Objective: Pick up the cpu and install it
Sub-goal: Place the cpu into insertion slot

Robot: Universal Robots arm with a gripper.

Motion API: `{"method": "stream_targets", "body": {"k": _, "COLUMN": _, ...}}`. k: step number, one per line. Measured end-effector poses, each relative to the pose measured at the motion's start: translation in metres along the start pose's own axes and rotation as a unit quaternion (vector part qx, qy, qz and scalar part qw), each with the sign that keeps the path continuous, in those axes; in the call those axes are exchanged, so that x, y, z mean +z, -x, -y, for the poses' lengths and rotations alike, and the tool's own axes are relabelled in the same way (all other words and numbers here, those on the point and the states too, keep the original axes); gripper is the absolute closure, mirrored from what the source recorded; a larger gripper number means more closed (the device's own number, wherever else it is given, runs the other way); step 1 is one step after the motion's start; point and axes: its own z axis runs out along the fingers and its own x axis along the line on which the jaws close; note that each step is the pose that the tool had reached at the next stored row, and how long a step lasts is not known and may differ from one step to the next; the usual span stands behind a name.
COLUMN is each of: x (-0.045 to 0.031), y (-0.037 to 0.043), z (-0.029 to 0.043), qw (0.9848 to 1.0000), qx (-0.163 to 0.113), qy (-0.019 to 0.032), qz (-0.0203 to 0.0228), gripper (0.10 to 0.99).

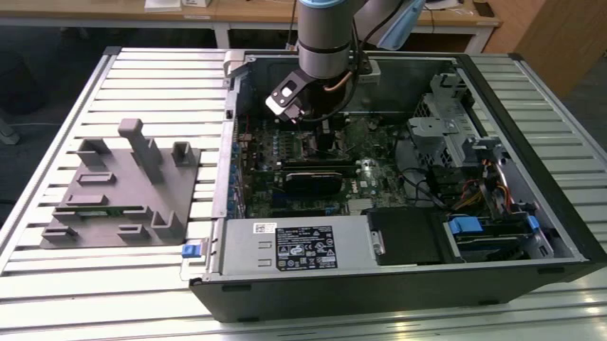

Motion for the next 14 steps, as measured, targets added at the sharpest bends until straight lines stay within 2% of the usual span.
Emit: {"method": "stream_targets", "body": {"k": 14, "x": 0.0025, "y": 0.0000, "z": 0.0001, "qw": 1.0000, "qx": 0.000, "qy": 0.0000, "qz": 0.0000, "gripper": 0.545}}
